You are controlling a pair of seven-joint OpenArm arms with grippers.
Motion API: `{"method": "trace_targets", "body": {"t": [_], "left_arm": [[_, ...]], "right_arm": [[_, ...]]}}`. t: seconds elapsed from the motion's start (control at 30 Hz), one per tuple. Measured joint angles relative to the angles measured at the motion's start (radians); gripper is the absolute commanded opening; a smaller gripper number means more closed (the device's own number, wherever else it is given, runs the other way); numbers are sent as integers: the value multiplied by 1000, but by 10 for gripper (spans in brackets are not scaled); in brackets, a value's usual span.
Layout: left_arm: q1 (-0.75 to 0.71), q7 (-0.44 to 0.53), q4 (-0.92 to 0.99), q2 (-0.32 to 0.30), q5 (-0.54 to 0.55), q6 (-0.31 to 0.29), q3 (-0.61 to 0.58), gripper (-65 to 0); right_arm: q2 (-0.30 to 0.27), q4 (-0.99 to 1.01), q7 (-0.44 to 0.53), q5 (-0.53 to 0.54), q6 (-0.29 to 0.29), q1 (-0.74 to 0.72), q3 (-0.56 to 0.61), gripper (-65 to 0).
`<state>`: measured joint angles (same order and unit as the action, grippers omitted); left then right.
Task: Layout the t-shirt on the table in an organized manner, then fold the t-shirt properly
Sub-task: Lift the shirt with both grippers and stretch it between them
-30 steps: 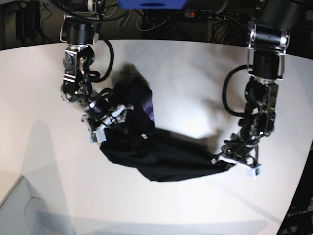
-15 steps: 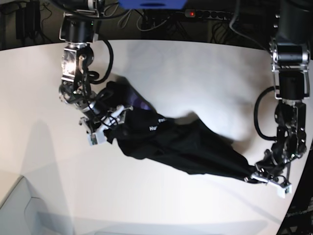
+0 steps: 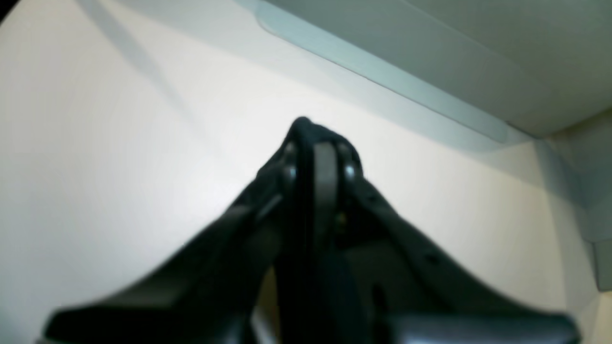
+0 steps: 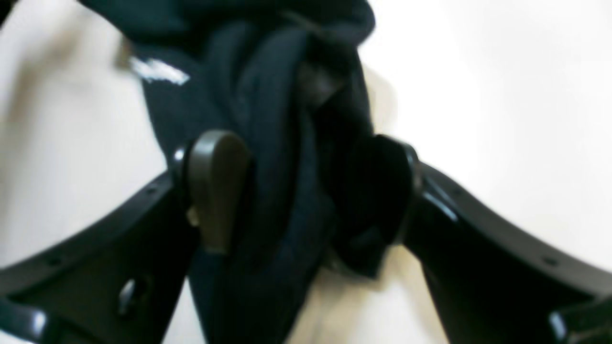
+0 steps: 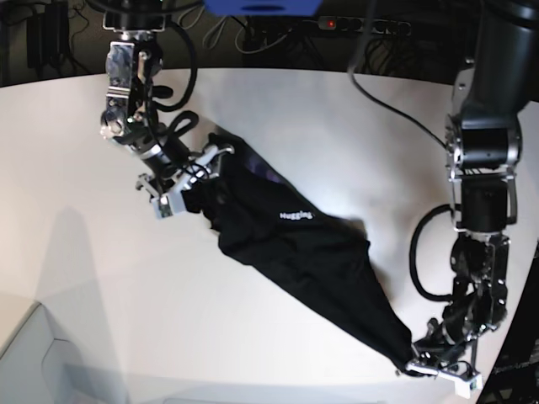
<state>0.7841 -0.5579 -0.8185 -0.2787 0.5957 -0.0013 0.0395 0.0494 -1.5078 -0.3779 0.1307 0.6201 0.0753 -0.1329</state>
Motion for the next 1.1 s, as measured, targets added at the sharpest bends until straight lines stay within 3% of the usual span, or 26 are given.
{"method": "trace_targets", "body": {"t": [0.17,0.3,0.4,0.57,0.7,0.87,1.1], "left_arm": [[-2,-9,89,-6,-9,10,5,-248],[1,-8,72,-3,-1,9,12,-134],[-41,-42,-65,-8,21,11,12,-122],[-273,-89,-307,-1,71,3,8,-122],[-407,-118,-308,35,68,9,-1,-122],[-450,-84,-321,29,67,8,0,-122],[-470,-95,-323,43,69,8,-113,-122]], "right_arm": [[-5,-117,-10,-7,0,67,-4,-233],[-3,-177,-2,-3,0,72,-3,-233],[-2,-182,-6,-2,1,77,-3,-233],[-2,-179,-6,-3,0,84,-3,-233],[-2,-179,-4,-3,1,83,-3,-233],[-2,-178,-6,-3,1,77,-4,-233],[-2,-178,-10,-3,1,75,1,-233]]}}
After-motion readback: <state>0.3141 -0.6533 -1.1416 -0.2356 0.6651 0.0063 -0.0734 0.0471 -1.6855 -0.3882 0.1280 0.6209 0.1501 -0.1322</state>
